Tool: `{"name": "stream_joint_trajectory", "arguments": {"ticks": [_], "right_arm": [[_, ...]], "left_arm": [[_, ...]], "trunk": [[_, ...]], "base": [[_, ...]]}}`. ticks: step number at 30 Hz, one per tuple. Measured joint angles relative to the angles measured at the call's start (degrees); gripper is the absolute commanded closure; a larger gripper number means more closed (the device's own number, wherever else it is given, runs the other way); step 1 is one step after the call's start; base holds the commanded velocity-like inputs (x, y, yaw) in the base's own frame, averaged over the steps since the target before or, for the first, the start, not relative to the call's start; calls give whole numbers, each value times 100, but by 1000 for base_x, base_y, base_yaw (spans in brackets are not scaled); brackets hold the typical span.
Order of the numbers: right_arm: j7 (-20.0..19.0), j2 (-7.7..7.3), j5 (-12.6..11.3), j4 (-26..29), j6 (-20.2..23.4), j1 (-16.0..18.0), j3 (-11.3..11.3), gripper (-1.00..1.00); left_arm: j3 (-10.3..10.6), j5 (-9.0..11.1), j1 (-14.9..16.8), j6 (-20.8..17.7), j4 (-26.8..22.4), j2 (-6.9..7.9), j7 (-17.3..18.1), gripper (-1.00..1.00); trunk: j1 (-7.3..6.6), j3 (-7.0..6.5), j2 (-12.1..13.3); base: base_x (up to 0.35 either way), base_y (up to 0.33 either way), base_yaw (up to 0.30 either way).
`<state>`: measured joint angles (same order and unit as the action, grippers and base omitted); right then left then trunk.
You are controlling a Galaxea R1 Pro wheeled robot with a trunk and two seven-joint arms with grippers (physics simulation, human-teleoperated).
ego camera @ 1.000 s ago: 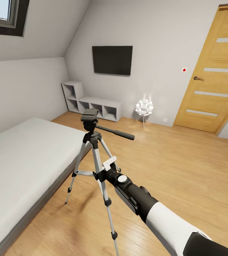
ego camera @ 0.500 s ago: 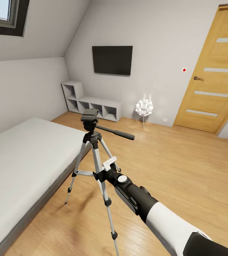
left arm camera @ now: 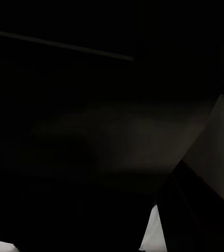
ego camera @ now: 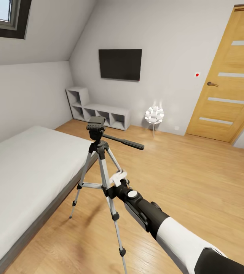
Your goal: Attach the digital camera to the camera tripod in the bedroom.
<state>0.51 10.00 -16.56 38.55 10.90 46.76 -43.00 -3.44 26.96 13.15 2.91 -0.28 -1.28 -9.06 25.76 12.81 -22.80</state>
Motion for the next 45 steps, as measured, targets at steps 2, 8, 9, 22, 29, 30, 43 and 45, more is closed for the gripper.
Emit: {"name": "stream_joint_trajectory", "arguments": {"ticks": [2,8,9,22,29,30,43,45], "right_arm": [[0,0,-67,-403,-28,0,0,-100],[3,0,-130,-685,-53,2,-4,-100],[2,0,-134,-700,-55,2,-4,-100],[-29,0,-132,-695,-193,2,-5,-100],[-42,0,-129,-573,-406,3,-7,-100],[-42,0,-128,-566,-438,3,-7,-100],[-43,0,-321,-412,-611,72,-8,-100],[-43,0,-357,-347,-574,77,-8,-100]], "left_arm": [[0,0,0,0,0,-1,0,100],[1,-1,0,0,0,-2,0,100],[1,-1,0,0,0,-2,0,100],[1,-1,0,0,0,-2,0,100],[1,0,0,0,0,-2,0,100],[1,0,0,0,0,-2,0,100],[-1,-1,0,0,-2,-2,0,100],[-2,-1,0,0,-3,-2,0,100]], "trunk": [[0,0,0],[0,0,-1],[0,0,-1],[0,0,-1],[0,0,-1],[0,0,-1],[0,0,-1],[0,0,-1]], "base": [[0,0,0],[0,0,0],[0,0,0],[0,0,0],[0,0,0],[0,0,0],[0,0,0],[0,0,0]]}}
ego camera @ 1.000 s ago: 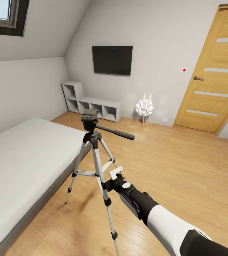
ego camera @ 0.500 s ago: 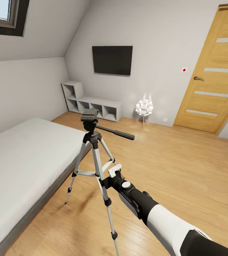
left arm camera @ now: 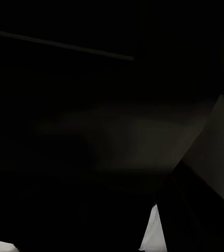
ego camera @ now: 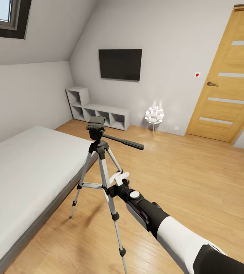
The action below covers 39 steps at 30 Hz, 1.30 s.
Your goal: Attach the digital camera to the camera tripod in the bedroom.
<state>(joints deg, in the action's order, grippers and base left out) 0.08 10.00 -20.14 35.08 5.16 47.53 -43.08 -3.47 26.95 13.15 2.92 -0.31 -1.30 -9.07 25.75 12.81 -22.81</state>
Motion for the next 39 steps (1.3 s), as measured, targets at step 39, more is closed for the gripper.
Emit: {"name": "stream_joint_trajectory", "arguments": {"ticks": [39], "right_arm": [[-746,0,-114,-12,209,314,-81,-100]], "left_arm": [[-5,-5,0,0,-5,-1,0,100]], "trunk": [[0,0,0]], "base": [[0,0,0]]}}
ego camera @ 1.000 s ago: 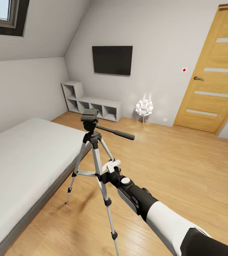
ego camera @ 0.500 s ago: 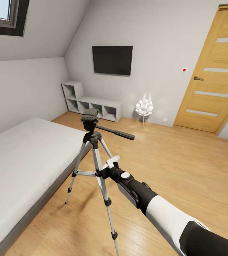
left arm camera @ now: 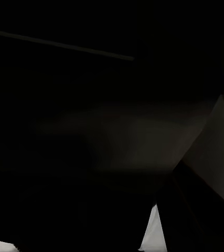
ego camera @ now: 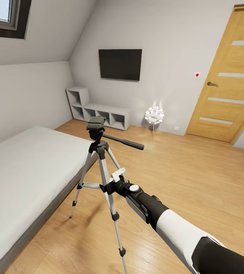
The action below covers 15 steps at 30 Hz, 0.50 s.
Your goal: Attach the digital camera to the camera tripod in the bedroom.
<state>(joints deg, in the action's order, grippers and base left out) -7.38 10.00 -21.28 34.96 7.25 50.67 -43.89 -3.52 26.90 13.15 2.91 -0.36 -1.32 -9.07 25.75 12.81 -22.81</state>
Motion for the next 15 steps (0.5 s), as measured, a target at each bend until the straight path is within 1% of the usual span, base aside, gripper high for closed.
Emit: {"name": "stream_joint_trajectory", "arguments": {"ticks": [15], "right_arm": [[-29,0,2,-118,-42,7,-8,-100]], "left_arm": [[0,-2,0,0,-2,1,0,100]], "trunk": [[0,0,0]], "base": [[0,0,0]]}}
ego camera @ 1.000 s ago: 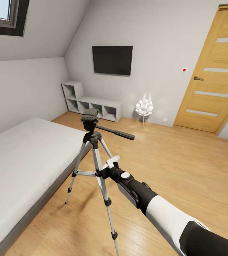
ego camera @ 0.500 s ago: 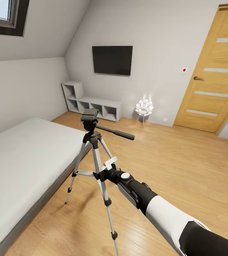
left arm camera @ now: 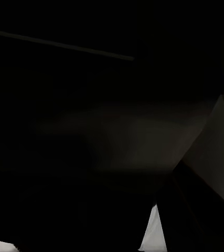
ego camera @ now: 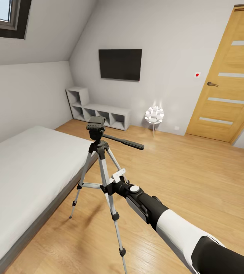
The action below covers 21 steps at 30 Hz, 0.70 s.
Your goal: Attach the digital camera to the camera tripod in the bedroom.
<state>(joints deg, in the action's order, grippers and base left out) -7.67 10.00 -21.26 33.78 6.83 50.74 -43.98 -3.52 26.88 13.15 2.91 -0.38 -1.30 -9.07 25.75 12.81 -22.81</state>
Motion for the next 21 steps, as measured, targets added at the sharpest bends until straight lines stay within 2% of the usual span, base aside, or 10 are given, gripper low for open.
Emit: {"name": "stream_joint_trajectory", "arguments": {"ticks": [6,7,21], "right_arm": [[0,0,-1,-4,-3,-3,0,-100],[0,0,-2,-4,6,-3,0,100],[-1,0,12,-21,-19,-6,-73,100]], "left_arm": [[0,0,0,0,-2,0,0,100],[0,0,0,0,-1,0,0,100],[0,3,0,0,0,0,0,100]], "trunk": [[0,0,0],[0,0,0],[0,0,0]], "base": [[0,0,0],[0,0,0],[0,0,0]]}}
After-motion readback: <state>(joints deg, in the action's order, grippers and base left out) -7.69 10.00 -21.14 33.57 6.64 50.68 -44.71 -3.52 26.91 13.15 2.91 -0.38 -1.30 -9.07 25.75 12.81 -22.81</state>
